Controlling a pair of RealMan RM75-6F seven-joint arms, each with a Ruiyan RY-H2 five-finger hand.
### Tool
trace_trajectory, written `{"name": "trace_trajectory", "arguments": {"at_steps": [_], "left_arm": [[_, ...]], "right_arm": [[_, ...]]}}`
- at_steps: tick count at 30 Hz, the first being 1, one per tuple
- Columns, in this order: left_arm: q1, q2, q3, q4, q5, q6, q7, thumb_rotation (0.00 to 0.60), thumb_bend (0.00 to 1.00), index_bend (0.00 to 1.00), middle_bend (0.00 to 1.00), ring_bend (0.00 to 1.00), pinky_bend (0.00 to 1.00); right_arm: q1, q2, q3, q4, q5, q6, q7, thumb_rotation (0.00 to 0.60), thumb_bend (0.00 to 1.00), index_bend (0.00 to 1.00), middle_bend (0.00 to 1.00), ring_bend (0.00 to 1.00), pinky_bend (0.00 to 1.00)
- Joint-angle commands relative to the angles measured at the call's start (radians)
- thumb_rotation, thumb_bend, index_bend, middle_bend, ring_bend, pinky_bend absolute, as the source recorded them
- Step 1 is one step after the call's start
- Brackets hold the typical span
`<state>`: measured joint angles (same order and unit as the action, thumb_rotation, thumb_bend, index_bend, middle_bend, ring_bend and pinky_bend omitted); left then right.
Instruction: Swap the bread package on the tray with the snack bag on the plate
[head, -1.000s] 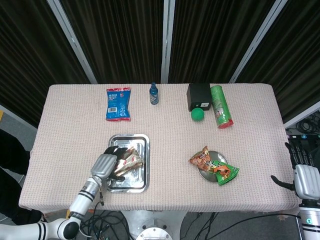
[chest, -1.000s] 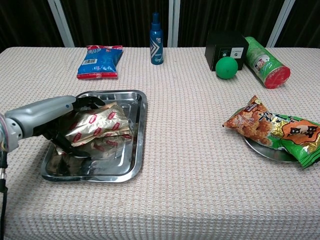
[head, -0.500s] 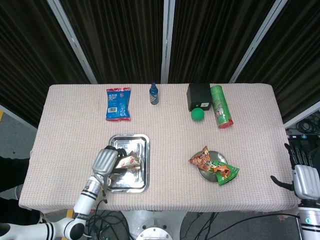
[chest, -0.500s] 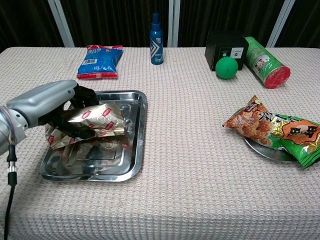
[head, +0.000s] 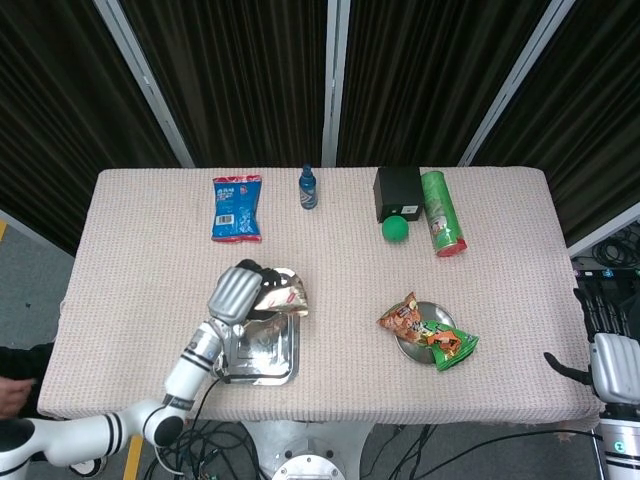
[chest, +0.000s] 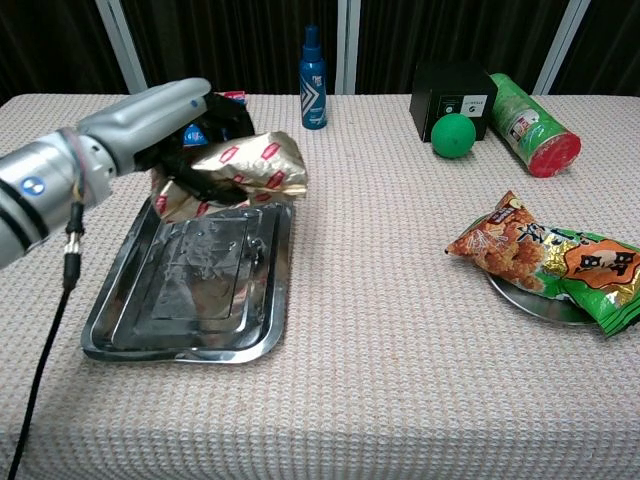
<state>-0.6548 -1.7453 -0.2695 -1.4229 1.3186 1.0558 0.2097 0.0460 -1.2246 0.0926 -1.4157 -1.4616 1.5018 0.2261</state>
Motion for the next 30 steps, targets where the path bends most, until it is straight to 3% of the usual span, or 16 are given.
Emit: {"name": "trace_trajectory", "arguments": {"at_steps": [1,6,13,15,18,20,22,27,30], "left_arm": [[-0.124,-0.048,-0.074,0.117,-0.011,-0.11,-0.073,0.6,0.28,0.49,0.55,0.45,0.3],[-0.265,-0.143,-0.137,0.286,-0.021,-0.184,-0.133,0.6,0.28,0.49,0.55,0.44,0.3],[-0.401,-0.265,-0.17,0.501,-0.037,-0.233,-0.206,0.6,0.28,0.47,0.53,0.43,0.3],[-0.425,-0.29,-0.166,0.548,-0.05,-0.261,-0.228,0.6,0.25,0.4,0.46,0.38,0.3],[-0.444,-0.313,-0.15,0.599,-0.047,-0.277,-0.26,0.6,0.19,0.18,0.24,0.22,0.23],[-0.441,-0.322,-0.138,0.623,-0.029,-0.251,-0.297,0.6,0.14,0.09,0.12,0.1,0.15],[-0.435,-0.323,-0.129,0.637,-0.015,-0.22,-0.325,0.6,0.12,0.07,0.07,0.06,0.12],[-0.389,-0.259,-0.097,0.59,0.017,-0.141,-0.335,0.6,0.11,0.07,0.06,0.05,0.11],[-0.315,-0.163,-0.067,0.482,0.021,-0.085,-0.292,0.6,0.1,0.07,0.06,0.05,0.1]], "right_arm": [[-0.002,0.002,0.003,0.001,0.005,0.001,0.004,0.6,0.04,0.0,0.0,0.0,0.0],[-0.006,0.003,0.011,0.008,0.014,0.008,0.013,0.6,0.04,0.0,0.0,0.0,0.0],[-0.006,-0.007,0.011,0.032,0.022,-0.007,0.034,0.6,0.04,0.0,0.0,0.0,0.0],[-0.005,-0.011,0.011,0.04,0.023,-0.012,0.042,0.6,0.04,0.0,0.0,0.0,0.0],[-0.004,-0.018,0.01,0.05,0.021,-0.014,0.054,0.6,0.04,0.0,0.0,0.0,0.0],[-0.005,-0.021,0.008,0.056,0.018,-0.013,0.061,0.6,0.04,0.0,0.0,0.0,0.0],[-0.006,-0.023,0.008,0.062,0.018,-0.012,0.064,0.6,0.04,0.0,0.0,0.0,0.0],[-0.002,-0.026,0.008,0.06,0.011,-0.015,0.068,0.6,0.05,0.0,0.0,0.0,0.0],[0.005,-0.027,-0.003,0.041,-0.012,-0.017,0.052,0.6,0.05,0.0,0.0,0.0,0.0]]}}
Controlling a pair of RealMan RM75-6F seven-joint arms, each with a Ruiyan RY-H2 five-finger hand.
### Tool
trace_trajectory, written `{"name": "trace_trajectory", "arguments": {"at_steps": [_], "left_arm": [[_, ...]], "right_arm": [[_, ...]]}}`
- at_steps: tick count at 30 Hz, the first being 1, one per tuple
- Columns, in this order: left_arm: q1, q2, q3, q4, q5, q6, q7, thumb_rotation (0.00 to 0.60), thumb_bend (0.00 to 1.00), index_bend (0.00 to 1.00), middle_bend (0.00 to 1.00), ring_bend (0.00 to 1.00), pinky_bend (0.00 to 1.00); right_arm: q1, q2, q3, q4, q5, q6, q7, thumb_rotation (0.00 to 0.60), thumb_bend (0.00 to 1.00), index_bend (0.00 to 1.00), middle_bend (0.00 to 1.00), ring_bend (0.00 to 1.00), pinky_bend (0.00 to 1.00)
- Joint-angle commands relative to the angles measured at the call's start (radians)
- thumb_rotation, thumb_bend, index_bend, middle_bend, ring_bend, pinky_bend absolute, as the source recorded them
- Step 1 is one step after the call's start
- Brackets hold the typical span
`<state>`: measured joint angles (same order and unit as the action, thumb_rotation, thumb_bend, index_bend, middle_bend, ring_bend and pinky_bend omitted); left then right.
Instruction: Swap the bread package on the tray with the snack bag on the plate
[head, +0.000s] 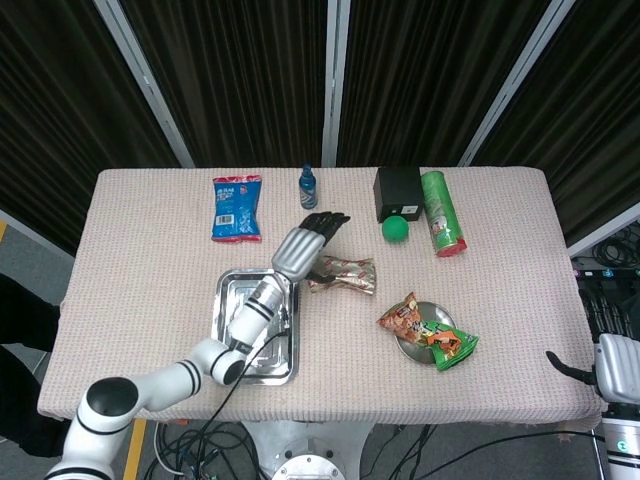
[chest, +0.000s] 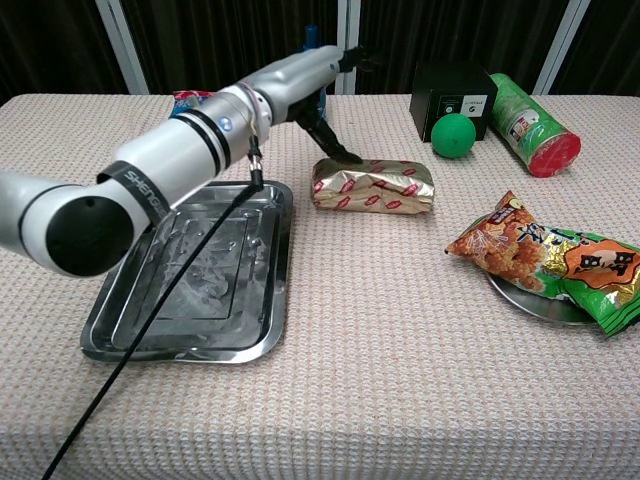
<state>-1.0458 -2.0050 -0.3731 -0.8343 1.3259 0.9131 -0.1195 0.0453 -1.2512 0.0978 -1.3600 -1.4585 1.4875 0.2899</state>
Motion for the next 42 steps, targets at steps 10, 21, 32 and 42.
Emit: {"name": "trace_trajectory", "arguments": {"at_steps": [10,21,32,42], "left_arm": [[0.467,0.535,0.273,-0.593,-0.017,0.268,0.252,0.6,0.07,0.07,0.06,0.04,0.1],[0.774,0.658,0.428,-0.645,0.029,0.533,0.124,0.6,0.06,0.07,0.09,0.04,0.11],[0.882,0.662,0.458,-0.547,0.116,0.609,-0.035,0.6,0.06,0.07,0.1,0.04,0.11],[0.908,0.639,0.442,-0.45,0.113,0.562,-0.101,0.6,0.06,0.07,0.1,0.04,0.11]], "right_arm": [[0.049,0.033,-0.033,-0.261,-0.077,-0.05,-0.133,0.6,0.01,0.0,0.0,0.0,0.0],[0.154,-0.099,0.008,-0.35,0.057,-0.215,-0.349,0.6,0.03,0.0,0.04,0.0,0.1],[0.176,-0.23,0.012,-0.34,0.202,-0.242,-0.515,0.6,0.08,0.0,0.13,0.1,0.26],[0.218,-0.309,0.043,-0.288,0.275,-0.27,-0.564,0.6,0.12,0.01,0.19,0.15,0.35]]}}
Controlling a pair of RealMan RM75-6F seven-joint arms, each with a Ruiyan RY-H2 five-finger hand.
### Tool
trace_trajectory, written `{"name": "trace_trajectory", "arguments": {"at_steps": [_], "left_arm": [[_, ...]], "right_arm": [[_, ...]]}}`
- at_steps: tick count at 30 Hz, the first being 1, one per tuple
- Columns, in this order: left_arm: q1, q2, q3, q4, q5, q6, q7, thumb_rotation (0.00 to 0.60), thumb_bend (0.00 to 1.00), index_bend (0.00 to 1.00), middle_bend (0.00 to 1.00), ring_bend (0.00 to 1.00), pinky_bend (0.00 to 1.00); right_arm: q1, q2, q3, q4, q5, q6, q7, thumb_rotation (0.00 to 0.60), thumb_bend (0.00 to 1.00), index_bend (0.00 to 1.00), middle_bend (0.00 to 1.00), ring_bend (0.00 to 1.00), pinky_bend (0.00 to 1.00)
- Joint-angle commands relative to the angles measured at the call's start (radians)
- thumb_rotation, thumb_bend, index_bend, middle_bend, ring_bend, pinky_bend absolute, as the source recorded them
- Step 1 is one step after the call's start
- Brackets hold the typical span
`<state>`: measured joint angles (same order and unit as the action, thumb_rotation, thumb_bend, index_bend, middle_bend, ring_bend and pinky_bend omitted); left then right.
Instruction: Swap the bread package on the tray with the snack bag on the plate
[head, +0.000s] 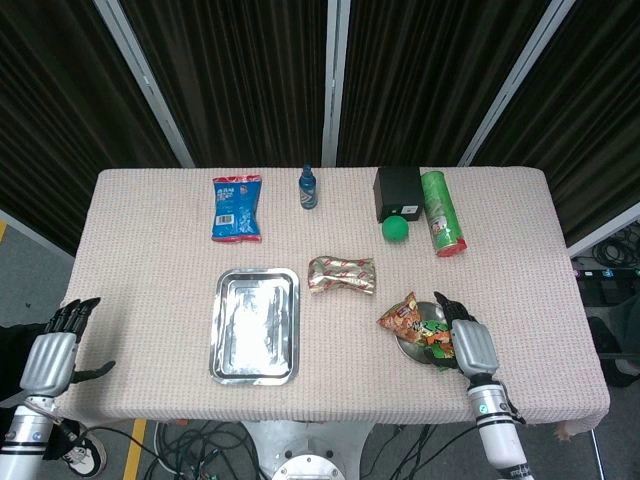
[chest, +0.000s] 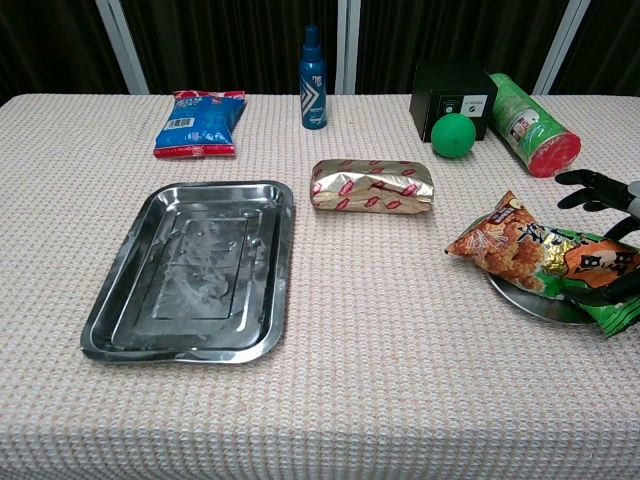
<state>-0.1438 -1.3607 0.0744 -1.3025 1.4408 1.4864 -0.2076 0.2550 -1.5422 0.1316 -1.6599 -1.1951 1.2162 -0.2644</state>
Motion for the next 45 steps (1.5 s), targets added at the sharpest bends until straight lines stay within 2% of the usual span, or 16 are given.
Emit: {"name": "trace_trajectory", "arguments": {"at_steps": [1,4,8,12,16,23,29,38,45], "left_arm": [[0.008,-0.006,-0.007,0.023,-0.001,-0.013,-0.017,0.6,0.06,0.07,0.1,0.04,0.11],[0.013,-0.015,-0.014,0.049,-0.006,-0.032,-0.044,0.6,0.06,0.07,0.1,0.04,0.11],[0.019,-0.029,-0.021,0.083,-0.011,-0.057,-0.074,0.6,0.06,0.08,0.1,0.04,0.11],[0.026,-0.037,-0.028,0.1,-0.003,-0.055,-0.087,0.6,0.06,0.08,0.1,0.04,0.11],[0.029,-0.039,-0.035,0.105,0.011,-0.048,-0.1,0.6,0.06,0.08,0.11,0.04,0.11],[0.039,-0.027,-0.049,0.079,0.041,-0.009,-0.099,0.6,0.06,0.08,0.11,0.04,0.11],[0.048,-0.015,-0.052,0.06,0.053,0.001,-0.103,0.6,0.06,0.08,0.11,0.04,0.11],[0.062,-0.023,-0.056,0.082,0.056,0.003,-0.11,0.6,0.06,0.08,0.11,0.04,0.11],[0.07,-0.03,-0.063,0.108,0.05,-0.004,-0.144,0.6,0.03,0.08,0.11,0.04,0.11]], "right_arm": [[0.01,-0.026,0.011,0.016,0.017,0.003,-0.012,0.6,0.13,0.03,0.21,0.17,0.37],[0.019,-0.042,0.014,0.019,0.048,-0.018,-0.015,0.6,0.18,0.14,0.29,0.25,0.49],[0.033,-0.053,0.014,0.025,0.07,-0.038,-0.025,0.6,0.2,0.21,0.33,0.3,0.53],[0.033,-0.067,0.016,0.039,0.063,-0.013,-0.029,0.6,0.24,0.37,0.42,0.43,0.61],[0.03,-0.061,0.015,0.037,0.028,0.013,-0.009,0.6,0.28,0.49,0.5,0.49,0.66],[0.042,0.009,0.009,-0.048,-0.115,0.059,0.025,0.6,0.29,0.51,0.52,0.5,0.68],[0.14,0.036,0.024,-0.095,-0.215,-0.039,0.058,0.6,0.29,0.52,0.52,0.5,0.68],[0.338,-0.056,0.044,0.044,-0.254,-0.257,0.01,0.6,0.21,0.52,0.51,0.5,0.68],[0.412,-0.126,0.047,0.132,-0.236,-0.316,-0.005,0.6,0.13,0.5,0.5,0.5,0.67]]}}
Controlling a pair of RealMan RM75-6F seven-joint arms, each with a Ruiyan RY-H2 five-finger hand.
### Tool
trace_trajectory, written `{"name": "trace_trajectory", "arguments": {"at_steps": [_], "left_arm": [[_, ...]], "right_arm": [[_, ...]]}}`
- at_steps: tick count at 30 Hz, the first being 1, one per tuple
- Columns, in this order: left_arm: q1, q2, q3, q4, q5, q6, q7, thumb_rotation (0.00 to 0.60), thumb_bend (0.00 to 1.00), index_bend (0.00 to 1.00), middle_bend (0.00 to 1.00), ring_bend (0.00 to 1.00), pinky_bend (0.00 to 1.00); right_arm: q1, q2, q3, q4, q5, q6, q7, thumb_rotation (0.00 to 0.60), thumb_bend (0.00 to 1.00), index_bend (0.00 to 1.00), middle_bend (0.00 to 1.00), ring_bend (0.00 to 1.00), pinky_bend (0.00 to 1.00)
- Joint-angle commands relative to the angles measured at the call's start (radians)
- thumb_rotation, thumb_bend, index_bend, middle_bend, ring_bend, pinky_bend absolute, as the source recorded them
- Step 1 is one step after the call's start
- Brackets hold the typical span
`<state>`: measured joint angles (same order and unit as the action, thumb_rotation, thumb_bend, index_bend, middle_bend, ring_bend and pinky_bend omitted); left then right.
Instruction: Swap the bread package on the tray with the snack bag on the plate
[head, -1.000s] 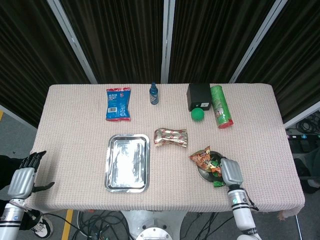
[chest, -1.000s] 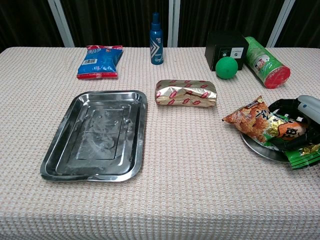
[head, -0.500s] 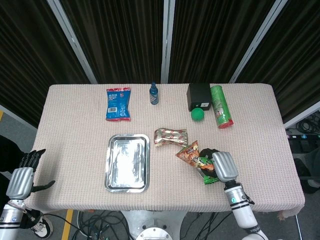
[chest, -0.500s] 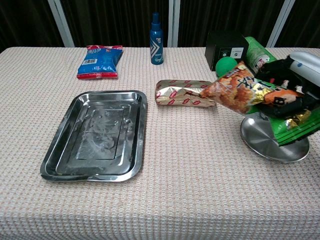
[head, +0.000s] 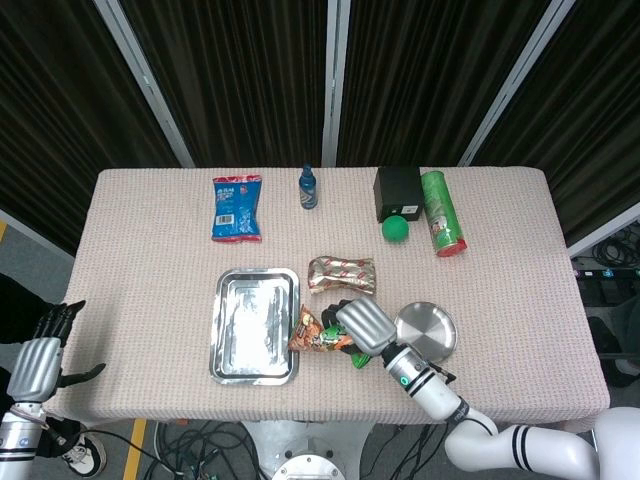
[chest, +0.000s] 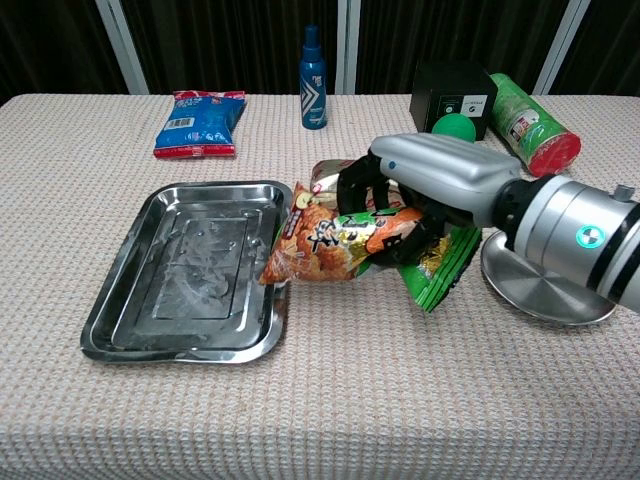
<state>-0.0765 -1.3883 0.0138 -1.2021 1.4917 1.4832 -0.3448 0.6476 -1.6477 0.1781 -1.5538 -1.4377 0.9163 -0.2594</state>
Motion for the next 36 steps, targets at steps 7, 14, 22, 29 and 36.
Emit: {"name": "trace_trajectory", "arguments": {"at_steps": [7,14,22,29,36], "left_arm": [[0.011,-0.008,-0.006,0.029,0.003,0.004,-0.024,0.6,0.03,0.08,0.11,0.04,0.11],[0.016,-0.007,-0.01,0.024,0.009,0.01,-0.03,0.6,0.03,0.09,0.11,0.04,0.11],[0.017,0.005,-0.018,-0.004,0.017,0.021,-0.016,0.6,0.02,0.08,0.11,0.04,0.11],[0.019,0.009,-0.019,-0.02,0.022,0.024,-0.001,0.6,0.03,0.08,0.11,0.04,0.11],[0.019,0.01,-0.027,-0.031,0.025,0.035,0.017,0.6,0.03,0.08,0.12,0.04,0.11]], "right_arm": [[0.042,0.0,-0.034,0.031,0.028,-0.062,-0.007,0.6,0.0,0.23,0.28,0.25,0.38],[0.017,0.108,-0.033,-0.077,-0.001,0.013,0.04,0.6,0.0,0.01,0.1,0.03,0.17],[-0.009,0.254,0.039,-0.154,0.018,0.108,0.126,0.6,0.0,0.02,0.15,0.04,0.17],[0.117,0.15,0.082,0.039,0.262,-0.091,0.036,0.6,0.0,0.01,0.11,0.03,0.17],[0.217,0.001,0.09,0.242,0.347,-0.197,0.056,0.6,0.0,0.0,0.07,0.01,0.13]]}}
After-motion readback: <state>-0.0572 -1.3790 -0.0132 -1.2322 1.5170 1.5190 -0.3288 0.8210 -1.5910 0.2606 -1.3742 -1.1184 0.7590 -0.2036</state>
